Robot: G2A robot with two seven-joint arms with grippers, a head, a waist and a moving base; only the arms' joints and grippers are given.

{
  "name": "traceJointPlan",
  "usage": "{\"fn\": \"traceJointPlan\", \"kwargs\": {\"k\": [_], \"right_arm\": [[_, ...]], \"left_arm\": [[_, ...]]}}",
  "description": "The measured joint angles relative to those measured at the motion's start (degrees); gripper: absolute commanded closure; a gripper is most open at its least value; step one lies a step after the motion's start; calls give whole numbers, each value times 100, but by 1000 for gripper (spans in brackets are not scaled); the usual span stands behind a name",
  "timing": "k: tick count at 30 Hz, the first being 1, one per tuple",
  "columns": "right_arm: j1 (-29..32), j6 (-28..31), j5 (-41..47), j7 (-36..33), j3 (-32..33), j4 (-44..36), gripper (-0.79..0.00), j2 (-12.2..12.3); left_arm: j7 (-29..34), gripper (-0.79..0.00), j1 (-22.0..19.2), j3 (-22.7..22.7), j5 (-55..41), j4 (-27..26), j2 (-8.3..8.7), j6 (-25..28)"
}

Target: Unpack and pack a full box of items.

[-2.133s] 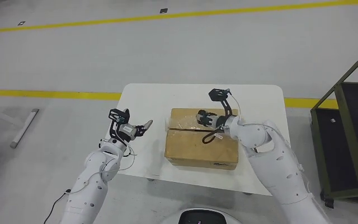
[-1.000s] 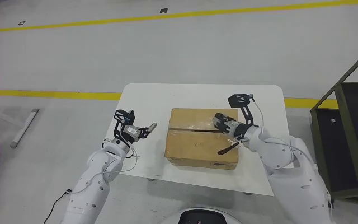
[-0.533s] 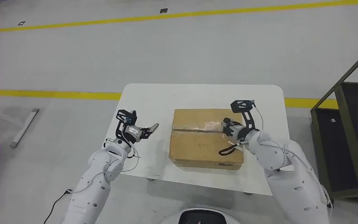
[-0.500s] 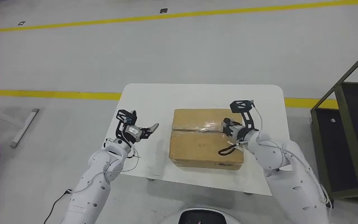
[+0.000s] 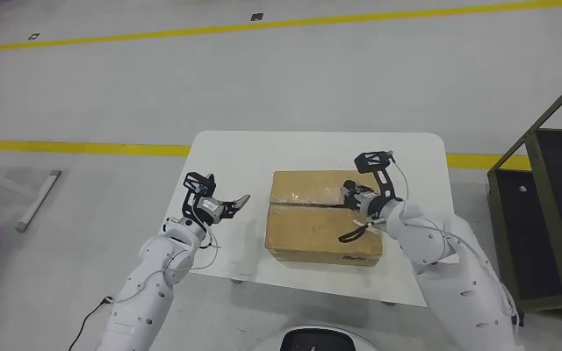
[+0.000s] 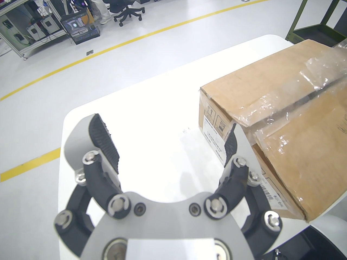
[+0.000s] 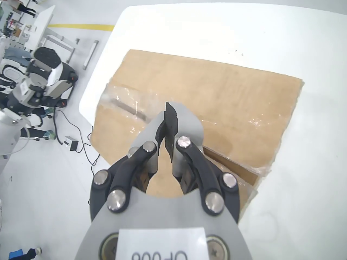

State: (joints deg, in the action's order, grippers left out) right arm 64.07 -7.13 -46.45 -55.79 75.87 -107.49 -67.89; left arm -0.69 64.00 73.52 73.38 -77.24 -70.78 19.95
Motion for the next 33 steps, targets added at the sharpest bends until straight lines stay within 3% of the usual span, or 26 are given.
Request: {"fn": "traceJointPlan", "kwargs": {"k": [7, 18, 33], "right_arm": [[43, 21, -500, -425, 16, -120, 0, 61], [-89, -106, -1225, -427, -316, 278, 0, 55], [-315, -101, -1320, -504, -557, 584, 0, 6]], "left_arm": [[-16, -785, -27, -27, 9, 30, -3, 16], [3, -785, -35, -25, -6, 51, 0, 20], [-1, -785, -77, -34, -2, 97, 2, 22]]}}
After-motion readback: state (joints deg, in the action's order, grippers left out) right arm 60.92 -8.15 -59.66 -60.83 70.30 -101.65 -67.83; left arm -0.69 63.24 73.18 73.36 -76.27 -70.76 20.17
